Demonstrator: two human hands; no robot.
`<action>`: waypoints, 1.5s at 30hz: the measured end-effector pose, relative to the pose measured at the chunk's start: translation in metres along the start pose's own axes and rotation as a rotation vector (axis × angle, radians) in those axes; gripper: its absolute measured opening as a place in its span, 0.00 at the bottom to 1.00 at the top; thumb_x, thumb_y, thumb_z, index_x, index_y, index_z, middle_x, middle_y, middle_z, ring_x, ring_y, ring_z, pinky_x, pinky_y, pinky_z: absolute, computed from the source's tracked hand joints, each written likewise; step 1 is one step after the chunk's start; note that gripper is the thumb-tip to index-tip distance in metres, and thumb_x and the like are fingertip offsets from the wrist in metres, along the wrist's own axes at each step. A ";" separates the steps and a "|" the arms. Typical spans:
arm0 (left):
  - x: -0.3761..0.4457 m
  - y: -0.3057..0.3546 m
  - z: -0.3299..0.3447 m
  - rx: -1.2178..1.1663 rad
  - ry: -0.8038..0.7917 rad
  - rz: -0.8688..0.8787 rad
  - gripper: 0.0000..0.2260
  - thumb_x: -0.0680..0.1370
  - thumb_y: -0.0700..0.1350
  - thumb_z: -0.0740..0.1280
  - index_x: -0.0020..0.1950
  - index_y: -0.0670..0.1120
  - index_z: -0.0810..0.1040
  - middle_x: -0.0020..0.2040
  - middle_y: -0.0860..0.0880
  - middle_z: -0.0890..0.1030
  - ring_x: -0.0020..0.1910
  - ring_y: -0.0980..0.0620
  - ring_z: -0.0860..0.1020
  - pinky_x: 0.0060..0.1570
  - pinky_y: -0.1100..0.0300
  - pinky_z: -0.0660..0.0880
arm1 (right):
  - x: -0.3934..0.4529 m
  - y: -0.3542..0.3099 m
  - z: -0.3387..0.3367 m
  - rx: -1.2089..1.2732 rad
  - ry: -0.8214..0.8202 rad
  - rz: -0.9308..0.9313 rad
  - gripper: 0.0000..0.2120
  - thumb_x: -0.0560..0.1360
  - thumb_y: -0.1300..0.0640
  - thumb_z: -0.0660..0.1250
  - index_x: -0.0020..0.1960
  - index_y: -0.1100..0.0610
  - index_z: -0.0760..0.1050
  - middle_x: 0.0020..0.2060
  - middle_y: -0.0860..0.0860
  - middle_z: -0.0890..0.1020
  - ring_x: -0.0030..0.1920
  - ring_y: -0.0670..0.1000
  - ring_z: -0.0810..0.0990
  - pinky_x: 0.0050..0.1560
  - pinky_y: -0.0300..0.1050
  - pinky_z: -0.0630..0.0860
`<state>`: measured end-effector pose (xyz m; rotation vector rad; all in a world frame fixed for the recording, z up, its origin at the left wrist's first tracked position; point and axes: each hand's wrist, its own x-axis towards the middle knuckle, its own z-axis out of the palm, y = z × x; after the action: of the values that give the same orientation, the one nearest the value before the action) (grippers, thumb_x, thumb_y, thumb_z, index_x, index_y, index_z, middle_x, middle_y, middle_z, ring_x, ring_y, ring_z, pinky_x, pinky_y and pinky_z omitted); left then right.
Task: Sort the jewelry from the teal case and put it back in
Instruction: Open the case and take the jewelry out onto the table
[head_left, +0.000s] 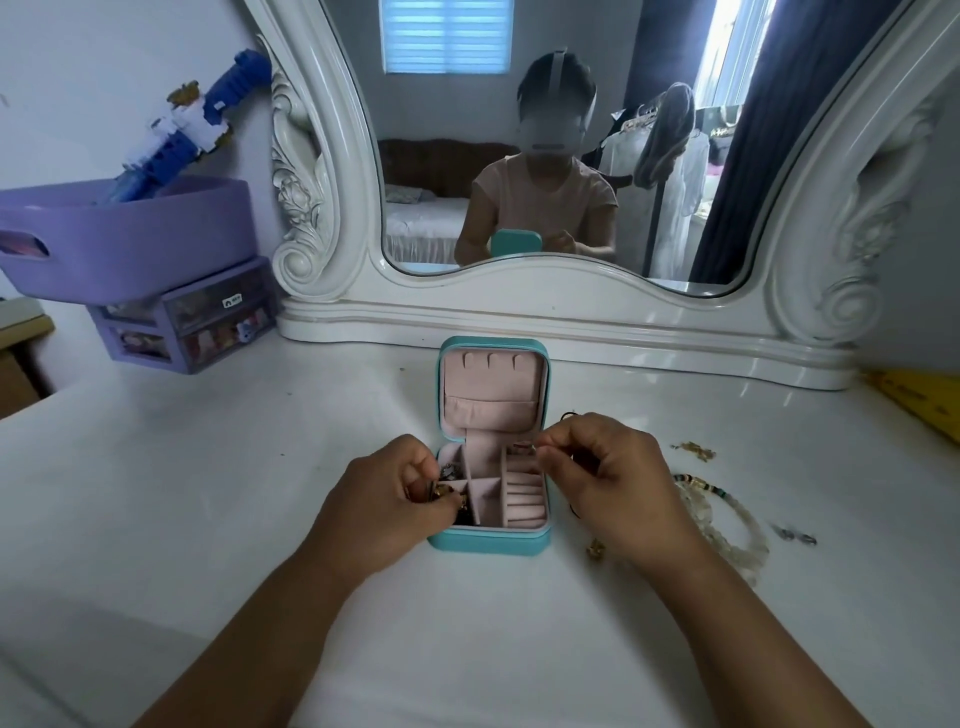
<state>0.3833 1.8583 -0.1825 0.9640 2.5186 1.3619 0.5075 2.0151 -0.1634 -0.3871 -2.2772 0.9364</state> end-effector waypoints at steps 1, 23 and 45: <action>0.000 0.003 0.000 0.022 -0.006 -0.020 0.08 0.65 0.44 0.73 0.36 0.51 0.75 0.28 0.54 0.76 0.27 0.56 0.71 0.34 0.57 0.71 | -0.001 0.001 -0.002 0.002 0.012 0.004 0.07 0.73 0.60 0.67 0.39 0.51 0.79 0.34 0.45 0.79 0.34 0.45 0.76 0.38 0.41 0.75; 0.005 0.130 0.074 -0.198 -0.155 0.461 0.07 0.71 0.43 0.72 0.48 0.50 0.83 0.38 0.57 0.83 0.38 0.61 0.81 0.42 0.65 0.78 | -0.036 0.066 -0.121 0.034 0.387 0.271 0.05 0.74 0.61 0.67 0.41 0.55 0.80 0.38 0.49 0.82 0.34 0.44 0.78 0.30 0.28 0.70; 0.064 0.155 0.224 -0.098 -0.323 0.225 0.10 0.71 0.43 0.72 0.52 0.46 0.82 0.51 0.47 0.84 0.51 0.52 0.81 0.56 0.57 0.76 | -0.060 0.113 -0.146 -0.137 0.377 0.399 0.06 0.74 0.61 0.64 0.40 0.55 0.79 0.38 0.47 0.81 0.40 0.44 0.78 0.40 0.37 0.73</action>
<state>0.4935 2.1153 -0.1801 1.3570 2.1392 1.2499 0.6522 2.1425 -0.1913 -1.0165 -1.9527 0.8115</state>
